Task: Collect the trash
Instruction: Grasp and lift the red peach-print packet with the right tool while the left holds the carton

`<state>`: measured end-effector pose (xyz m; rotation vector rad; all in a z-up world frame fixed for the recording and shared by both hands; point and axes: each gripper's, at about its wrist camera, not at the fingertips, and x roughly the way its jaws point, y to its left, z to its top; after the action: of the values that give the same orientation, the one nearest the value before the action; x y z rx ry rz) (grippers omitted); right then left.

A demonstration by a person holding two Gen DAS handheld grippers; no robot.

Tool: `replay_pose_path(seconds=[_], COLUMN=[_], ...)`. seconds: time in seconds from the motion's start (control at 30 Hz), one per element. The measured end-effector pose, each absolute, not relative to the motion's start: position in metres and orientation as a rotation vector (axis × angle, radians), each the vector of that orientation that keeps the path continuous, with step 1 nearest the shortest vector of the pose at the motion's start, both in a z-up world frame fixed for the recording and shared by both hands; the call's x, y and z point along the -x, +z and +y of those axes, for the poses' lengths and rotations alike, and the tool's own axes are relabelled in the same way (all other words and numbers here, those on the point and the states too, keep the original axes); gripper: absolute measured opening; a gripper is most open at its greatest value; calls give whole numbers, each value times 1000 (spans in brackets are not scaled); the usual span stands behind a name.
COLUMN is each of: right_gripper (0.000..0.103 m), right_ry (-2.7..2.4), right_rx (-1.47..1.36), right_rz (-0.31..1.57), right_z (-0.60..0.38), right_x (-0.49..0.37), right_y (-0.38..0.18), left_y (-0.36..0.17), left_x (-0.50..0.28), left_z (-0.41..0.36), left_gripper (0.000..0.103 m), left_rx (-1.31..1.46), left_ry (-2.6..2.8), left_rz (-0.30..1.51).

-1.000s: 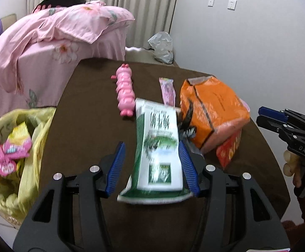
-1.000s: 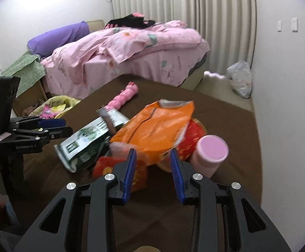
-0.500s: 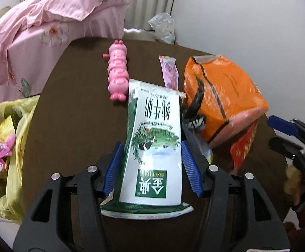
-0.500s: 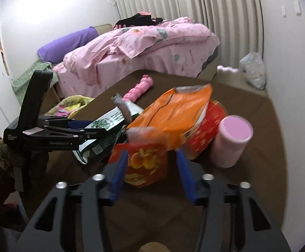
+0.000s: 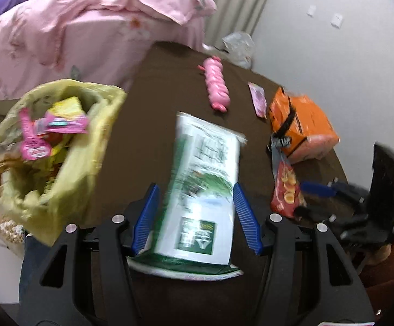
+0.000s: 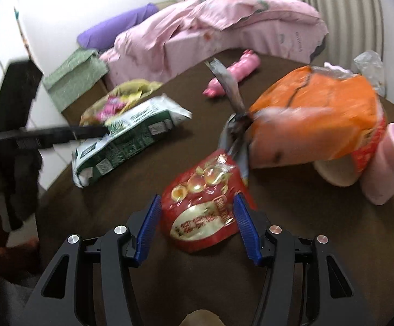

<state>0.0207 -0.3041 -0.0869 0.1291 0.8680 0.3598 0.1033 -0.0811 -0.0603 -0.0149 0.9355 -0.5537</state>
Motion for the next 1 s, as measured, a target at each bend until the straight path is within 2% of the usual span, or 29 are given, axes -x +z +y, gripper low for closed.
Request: replay_pose_path(seconds=[0.1,0.43,0.57,0.77,1.0], right_gripper=[59,60,59,59,59], right_ry=[369,379,368,254,177], right_rx=[-117,37,-14,-188,-162], right_rz=[880,918,915,757,870], right_z=[-300,-288,-299,-318,-292], right_x=[-21,-3,7,8,-30], right_y=[-90,-92,-86,-60,-88], left_y=[-52,-61,-64,-60,-58], left_x=[-98,-98,-96,-97,-95], left_z=[-72,-72,-72,-65,-61], left_gripper=[54,54,54,54,54], left_rx=[23,53,54,85,83], left_ry=[-525,-503,-507,-496,-491], left_rz=[899,906,914,899,897])
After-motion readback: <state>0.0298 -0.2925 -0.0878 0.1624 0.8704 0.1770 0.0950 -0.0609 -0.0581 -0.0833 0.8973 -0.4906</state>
